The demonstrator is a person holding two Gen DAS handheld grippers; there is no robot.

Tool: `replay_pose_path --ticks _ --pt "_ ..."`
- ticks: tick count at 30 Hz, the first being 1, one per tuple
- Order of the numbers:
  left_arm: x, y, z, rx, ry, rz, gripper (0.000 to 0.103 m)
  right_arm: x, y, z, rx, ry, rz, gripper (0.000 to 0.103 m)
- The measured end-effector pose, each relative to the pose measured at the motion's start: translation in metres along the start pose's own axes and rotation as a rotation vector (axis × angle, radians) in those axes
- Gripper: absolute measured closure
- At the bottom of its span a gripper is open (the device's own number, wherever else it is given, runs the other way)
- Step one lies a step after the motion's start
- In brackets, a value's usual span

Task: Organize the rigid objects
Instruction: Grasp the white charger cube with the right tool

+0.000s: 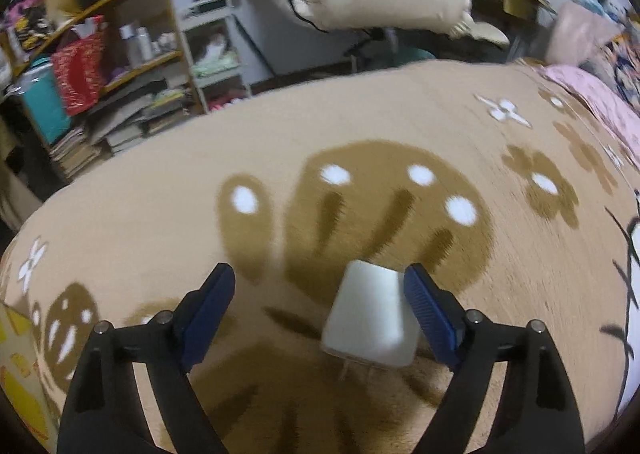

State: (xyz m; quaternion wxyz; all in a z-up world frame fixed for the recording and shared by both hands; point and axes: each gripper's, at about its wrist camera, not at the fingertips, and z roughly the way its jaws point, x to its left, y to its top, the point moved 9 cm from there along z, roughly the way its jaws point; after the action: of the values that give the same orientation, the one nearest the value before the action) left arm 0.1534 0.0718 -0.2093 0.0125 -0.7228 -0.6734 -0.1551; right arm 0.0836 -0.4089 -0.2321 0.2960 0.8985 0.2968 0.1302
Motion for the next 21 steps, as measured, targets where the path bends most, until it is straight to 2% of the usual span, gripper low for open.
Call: replay_pose_path --ticks 9,11,12,13,14,21 --pt "0.002 -0.001 -0.001 -0.001 0.004 0.002 0.075 -0.013 -0.005 0.007 0.04 -0.073 -0.004 0.013" --pt "0.002 -0.001 -0.001 0.0 0.004 0.002 0.075 -0.018 -0.015 0.014 0.091 -0.043 0.051 0.019" --pt "0.002 -0.001 -0.001 0.0 0.004 0.002 0.075 -0.022 -0.018 0.017 0.106 -0.036 0.071 0.029" --pt "0.002 -0.001 -0.001 0.0 0.005 0.003 0.075 -0.024 -0.018 0.018 0.106 -0.046 0.076 0.044" --pt "0.002 -0.001 -0.001 0.0 0.005 0.003 0.075 -0.025 -0.018 0.016 0.096 -0.062 0.066 0.053" --pt "0.002 -0.001 -0.001 0.0 0.005 0.002 0.075 0.009 -0.014 0.003 0.09 0.061 0.016 0.055"
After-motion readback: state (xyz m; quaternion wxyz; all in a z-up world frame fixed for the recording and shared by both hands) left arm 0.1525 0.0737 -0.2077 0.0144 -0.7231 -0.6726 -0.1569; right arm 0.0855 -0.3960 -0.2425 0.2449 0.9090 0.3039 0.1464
